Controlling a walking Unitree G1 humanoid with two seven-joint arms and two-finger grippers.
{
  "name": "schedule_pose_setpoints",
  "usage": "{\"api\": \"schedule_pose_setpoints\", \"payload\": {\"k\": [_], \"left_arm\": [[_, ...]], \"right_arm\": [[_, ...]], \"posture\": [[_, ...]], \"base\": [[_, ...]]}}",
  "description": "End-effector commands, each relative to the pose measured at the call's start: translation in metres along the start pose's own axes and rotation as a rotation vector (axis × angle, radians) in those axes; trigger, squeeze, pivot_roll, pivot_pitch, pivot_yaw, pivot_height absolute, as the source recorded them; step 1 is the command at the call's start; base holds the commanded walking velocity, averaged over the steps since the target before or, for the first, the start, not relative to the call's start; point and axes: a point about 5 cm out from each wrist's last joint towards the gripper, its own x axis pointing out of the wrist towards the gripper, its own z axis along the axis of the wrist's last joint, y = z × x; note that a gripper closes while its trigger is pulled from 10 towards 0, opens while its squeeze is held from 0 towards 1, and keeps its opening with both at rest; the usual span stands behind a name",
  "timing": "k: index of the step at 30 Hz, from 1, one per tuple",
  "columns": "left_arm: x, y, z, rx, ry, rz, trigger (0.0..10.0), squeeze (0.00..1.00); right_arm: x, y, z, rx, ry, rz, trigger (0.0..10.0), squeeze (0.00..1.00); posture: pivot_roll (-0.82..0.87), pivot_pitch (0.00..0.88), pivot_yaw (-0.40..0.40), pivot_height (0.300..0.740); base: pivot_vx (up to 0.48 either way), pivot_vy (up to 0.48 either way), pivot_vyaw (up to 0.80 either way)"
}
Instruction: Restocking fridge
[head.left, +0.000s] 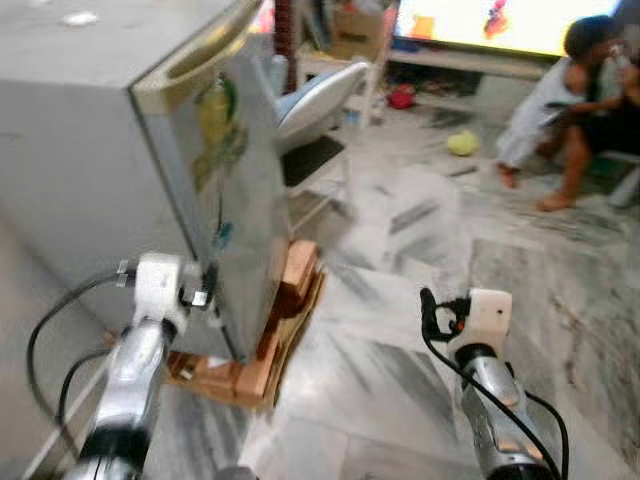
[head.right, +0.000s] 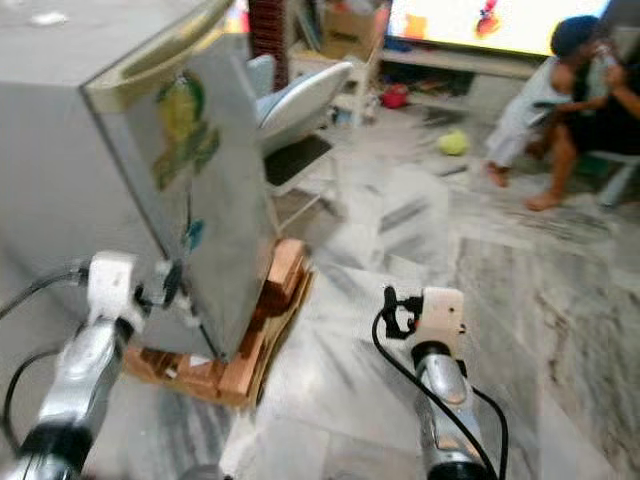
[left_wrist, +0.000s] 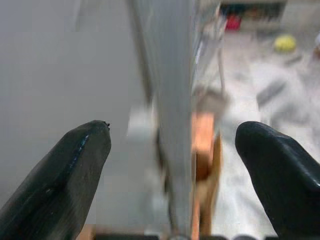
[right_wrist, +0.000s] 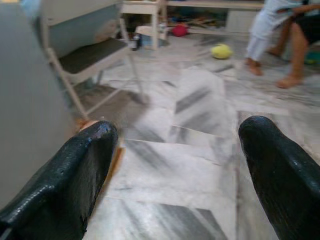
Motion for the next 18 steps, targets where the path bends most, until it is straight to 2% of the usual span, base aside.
{"api": "schedule_pose_setpoints", "payload": {"k": [1,6,11,18], "left_arm": [[0.002,0.002,0.012,-0.004,-0.042,0.006,10.0,0.00],[0.001,-0.002,0.014,0.002,-0.056,-0.004,10.0,0.00],[0.002,-0.006,0.020,0.024,-0.069,-0.031,10.0,0.00],[-0.003,-0.008,0.026,0.024,-0.084,-0.068,10.0,0.00]], "right_arm": [[0.004,0.006,0.007,0.008,-0.018,0.017,10.0,0.00],[0.007,0.008,0.010,0.005,-0.022,0.024,10.0,0.00],[0.007,0.007,0.010,0.002,-0.025,0.021,10.0,0.00],[0.005,0.007,0.008,0.006,-0.021,0.019,10.0,0.00]], "posture": [[0.02,0.000,-0.031,0.740],[0.03,0.000,-0.034,0.740],[0.02,0.000,-0.031,0.740],[0.03,0.000,-0.028,0.740]], "base": [[0.000,0.480,0.00],[0.000,0.480,0.00],[0.000,0.419,-0.67],[0.000,0.000,-0.62]]}}
